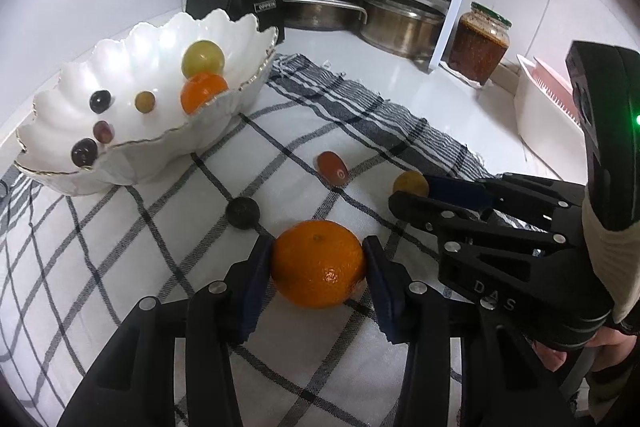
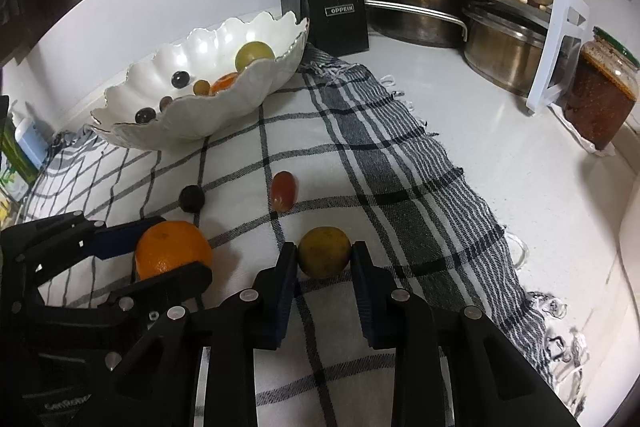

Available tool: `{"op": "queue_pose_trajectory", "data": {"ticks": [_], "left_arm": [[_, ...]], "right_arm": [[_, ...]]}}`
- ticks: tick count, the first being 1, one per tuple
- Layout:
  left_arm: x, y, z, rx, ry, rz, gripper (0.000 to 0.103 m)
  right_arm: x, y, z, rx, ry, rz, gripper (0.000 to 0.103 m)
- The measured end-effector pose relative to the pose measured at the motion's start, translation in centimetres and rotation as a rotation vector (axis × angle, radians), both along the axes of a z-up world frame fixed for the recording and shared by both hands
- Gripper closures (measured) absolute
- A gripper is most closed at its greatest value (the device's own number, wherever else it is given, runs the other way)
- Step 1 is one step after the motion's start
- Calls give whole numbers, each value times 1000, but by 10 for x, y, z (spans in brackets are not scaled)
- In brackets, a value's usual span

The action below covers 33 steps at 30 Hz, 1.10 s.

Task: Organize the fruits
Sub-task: 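Grasp another yellow-brown fruit with the right gripper while the left gripper grasps a large orange, then lift and carry the yellow-brown fruit and large orange over the white bowl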

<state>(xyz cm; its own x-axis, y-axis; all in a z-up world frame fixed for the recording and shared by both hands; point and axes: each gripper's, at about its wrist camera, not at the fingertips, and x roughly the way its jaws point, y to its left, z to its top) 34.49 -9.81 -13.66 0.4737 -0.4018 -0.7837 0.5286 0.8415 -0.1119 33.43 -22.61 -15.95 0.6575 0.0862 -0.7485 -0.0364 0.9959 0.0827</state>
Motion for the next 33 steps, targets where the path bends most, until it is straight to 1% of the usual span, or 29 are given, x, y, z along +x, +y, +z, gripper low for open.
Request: {"op": "queue_pose_trajectory", "data": {"ticks": [9, 21, 33], "left_arm": [[-11, 14, 23, -28, -69, 25, 58], [-18, 46, 52, -84, -129, 103, 58], [-27, 77, 91, -121, -251, 168, 58]], "right_arm": [[-17, 10, 24, -5, -58, 17, 74], [-35, 37, 67, -37, -170, 76, 74], [-37, 62, 99, -43, -277, 135, 74]]}}
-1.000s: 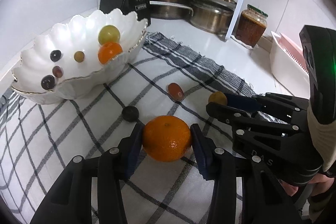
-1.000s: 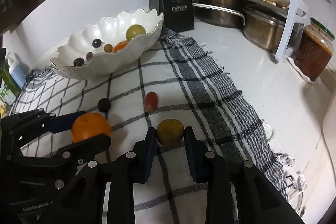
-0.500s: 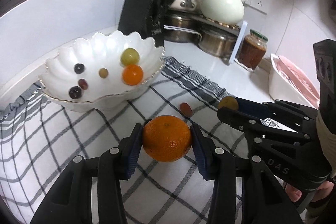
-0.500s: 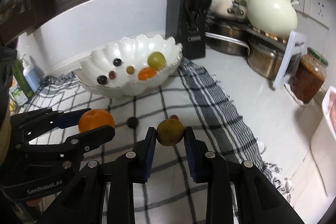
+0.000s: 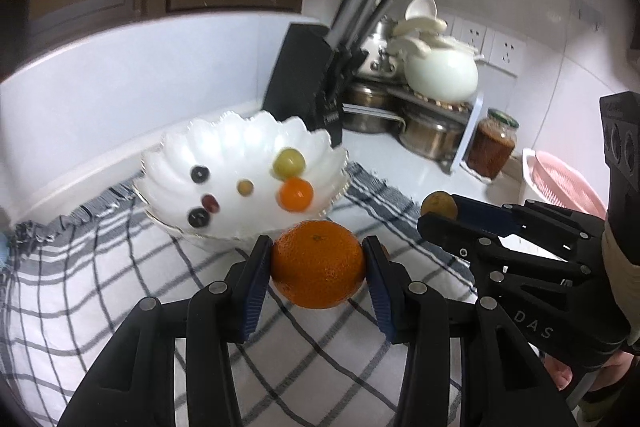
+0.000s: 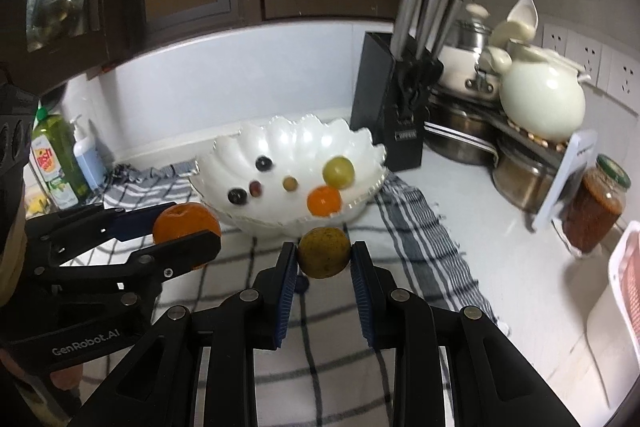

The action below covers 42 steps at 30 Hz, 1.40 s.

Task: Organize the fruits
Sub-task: 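Lift and carry the yellow-brown fruit and large orange over the white bowl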

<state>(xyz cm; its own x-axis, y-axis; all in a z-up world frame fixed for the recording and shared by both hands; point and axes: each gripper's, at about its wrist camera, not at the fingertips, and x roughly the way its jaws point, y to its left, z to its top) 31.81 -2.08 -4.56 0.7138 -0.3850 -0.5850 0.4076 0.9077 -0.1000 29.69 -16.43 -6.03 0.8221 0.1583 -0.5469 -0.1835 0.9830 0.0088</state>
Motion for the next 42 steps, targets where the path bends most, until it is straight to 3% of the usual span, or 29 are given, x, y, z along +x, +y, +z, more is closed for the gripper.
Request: {"op": "queue_pose_trajectory", "data": {"ticks": [22, 42], "left_arm": [[39, 25, 46, 20, -163, 96, 58], [130, 38, 40, 27, -82, 157, 58]], "right_arm": [[59, 20, 36, 37, -97, 33, 74], [158, 40, 42, 8, -52, 51, 74]]}}
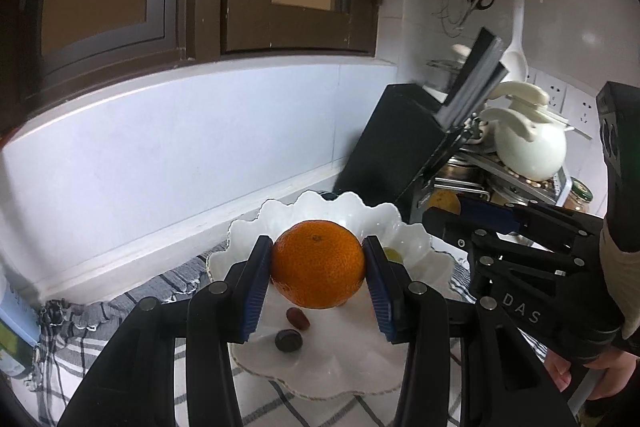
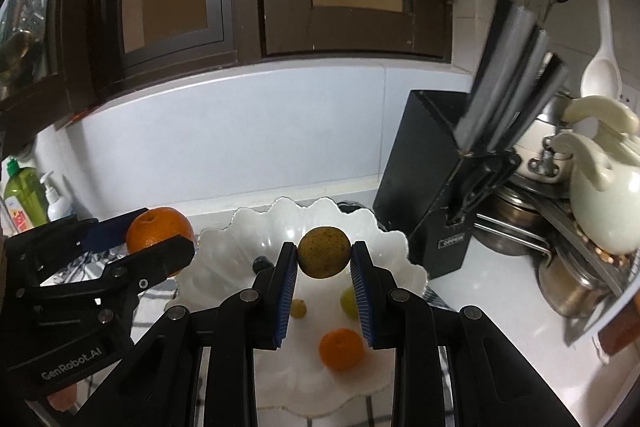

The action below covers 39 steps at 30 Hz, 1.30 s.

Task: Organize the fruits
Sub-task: 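Lift and carry the yellow-brown fruit and large orange over the white bowl, then open the right gripper to drop the yellow-brown fruit while the left gripper releases the orange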

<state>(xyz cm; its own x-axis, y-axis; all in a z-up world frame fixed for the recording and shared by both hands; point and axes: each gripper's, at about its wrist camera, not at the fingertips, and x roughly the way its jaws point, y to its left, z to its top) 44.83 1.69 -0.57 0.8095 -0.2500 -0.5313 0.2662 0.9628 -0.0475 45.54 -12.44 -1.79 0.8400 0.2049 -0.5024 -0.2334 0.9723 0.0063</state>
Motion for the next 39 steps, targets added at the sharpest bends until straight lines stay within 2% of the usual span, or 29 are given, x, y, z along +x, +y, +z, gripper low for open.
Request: {"op": "queue_pose_trajectory", "data": {"ticks": [17, 23, 31, 33, 34, 35, 37, 39], "left_arm": [[73, -4, -32, 42, 131, 15, 58], [90, -3, -46, 34, 187, 17, 58], [101, -4, -57, 28, 236, 26, 57], [103, -3, -59, 28, 248, 33, 57], [104, -3, -60, 30, 255, 38, 57], [104, -3, -61, 30, 258, 41, 56], [102, -1, -59, 30, 245, 51, 46], [96, -2, -53, 46, 212, 61, 43]], "right_arm": [[80, 4, -37, -21, 156, 5, 74], [95, 6, -49, -20, 206, 10, 74], [101, 6, -56, -20, 228, 14, 73], [101, 6, -55, -19, 231, 14, 71], [100, 6, -55, -19, 233, 13, 66], [101, 6, -55, -20, 232, 9, 62], [99, 5, -54, -25, 229, 1, 62], [96, 3, -53, -19, 230, -2, 62]]}}
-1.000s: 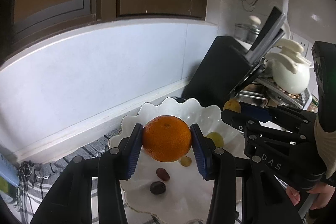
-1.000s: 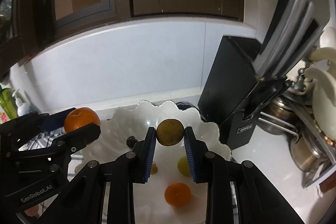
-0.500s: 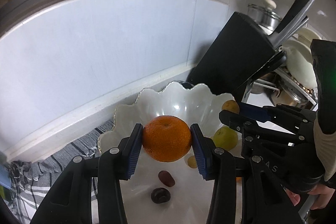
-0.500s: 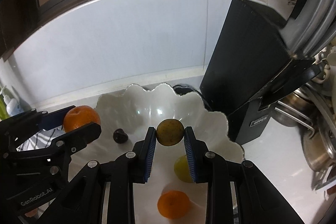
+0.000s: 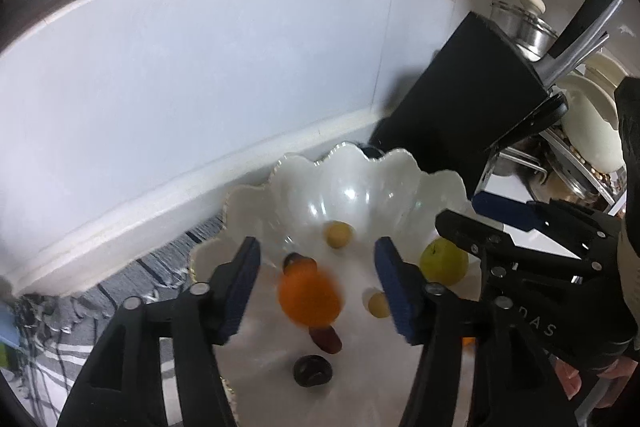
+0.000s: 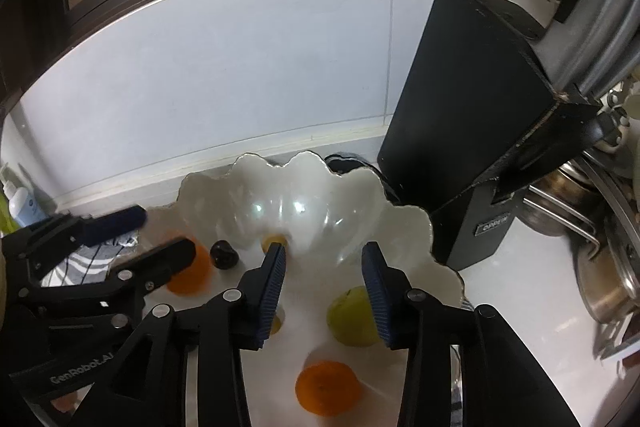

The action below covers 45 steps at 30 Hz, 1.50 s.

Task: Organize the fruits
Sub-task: 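Open the right gripper to drop the yellow-brown fruit while the left gripper releases the orange, then withdraw both open grippers from the bowl toward the remaining fruits on the cloth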

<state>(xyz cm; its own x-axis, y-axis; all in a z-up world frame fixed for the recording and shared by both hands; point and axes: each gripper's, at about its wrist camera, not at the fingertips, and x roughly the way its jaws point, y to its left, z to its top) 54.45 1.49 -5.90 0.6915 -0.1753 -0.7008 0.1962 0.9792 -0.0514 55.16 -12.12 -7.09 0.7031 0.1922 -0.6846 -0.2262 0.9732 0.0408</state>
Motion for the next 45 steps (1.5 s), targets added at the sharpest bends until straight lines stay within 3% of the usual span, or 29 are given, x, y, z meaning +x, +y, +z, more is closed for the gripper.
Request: {"op": "queue_pose_trajectory", "data": {"ticks": [7, 19, 28, 45], "left_arm": [[-24, 2, 27, 43, -91, 9, 39], [-71, 1, 64, 27, -188, 2, 36], [-107, -7, 81, 2, -233, -21, 33], [-165, -17, 94, 3, -300, -67, 30]], "right_arm": [[-23, -9, 14, 16, -34, -17, 62], [-80, -20, 53, 14, -162, -40, 56], [-123, -29, 77, 10, -246, -73, 56], [-188, -42, 87, -31, -330, -114, 56]]}}
